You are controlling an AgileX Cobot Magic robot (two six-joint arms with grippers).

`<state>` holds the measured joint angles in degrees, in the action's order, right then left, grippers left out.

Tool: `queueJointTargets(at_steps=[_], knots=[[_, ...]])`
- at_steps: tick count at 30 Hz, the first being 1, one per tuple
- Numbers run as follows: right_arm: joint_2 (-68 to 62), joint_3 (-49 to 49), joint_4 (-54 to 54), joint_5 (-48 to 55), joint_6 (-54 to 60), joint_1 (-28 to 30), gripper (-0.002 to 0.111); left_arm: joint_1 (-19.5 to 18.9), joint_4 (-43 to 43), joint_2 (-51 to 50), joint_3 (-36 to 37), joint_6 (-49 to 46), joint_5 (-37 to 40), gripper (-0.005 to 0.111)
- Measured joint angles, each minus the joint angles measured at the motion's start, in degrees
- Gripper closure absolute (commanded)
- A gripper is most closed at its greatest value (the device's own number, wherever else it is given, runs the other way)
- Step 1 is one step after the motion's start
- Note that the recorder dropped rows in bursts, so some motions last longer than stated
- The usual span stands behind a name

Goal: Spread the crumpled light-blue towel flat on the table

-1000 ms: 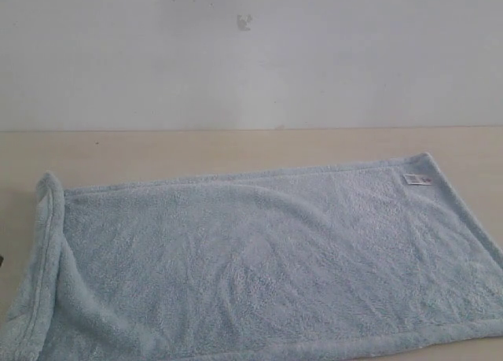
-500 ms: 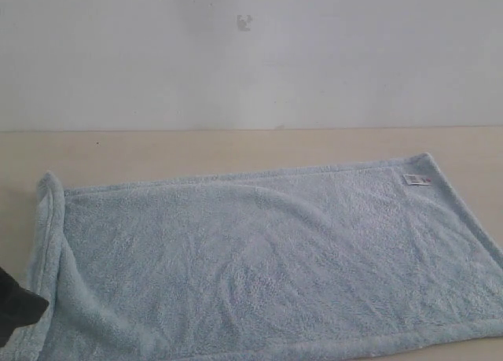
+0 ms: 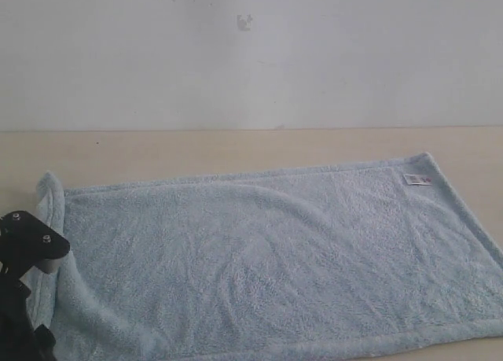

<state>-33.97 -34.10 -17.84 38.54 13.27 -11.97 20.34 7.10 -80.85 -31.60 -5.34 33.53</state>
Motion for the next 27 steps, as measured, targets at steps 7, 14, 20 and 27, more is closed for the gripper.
queueJointTargets(at_steps=[7, 14, 20, 27], knots=[[0.0, 0.0, 0.0, -0.3, 0.1, 0.0, 0.108, 1.4, 7.3, -3.8, 0.0, 7.9, -2.7, 0.047], [0.0, 0.0, 0.0, -0.3, 0.7, 0.0, 0.108, 1.4, 18.4, -5.1, 0.0, 19.3, -2.4, 0.069], [0.0, 0.0, 0.0, -0.3, 0.8, 0.0, 0.108, 1.4, 20.5, -6.4, 0.0, 22.3, 0.3, 0.099], [0.0, 0.0, 0.0, -0.3, 0.8, 0.0, 0.108, 1.4, 29.4, -6.5, 0.0, 36.4, 7.6, 0.103]])
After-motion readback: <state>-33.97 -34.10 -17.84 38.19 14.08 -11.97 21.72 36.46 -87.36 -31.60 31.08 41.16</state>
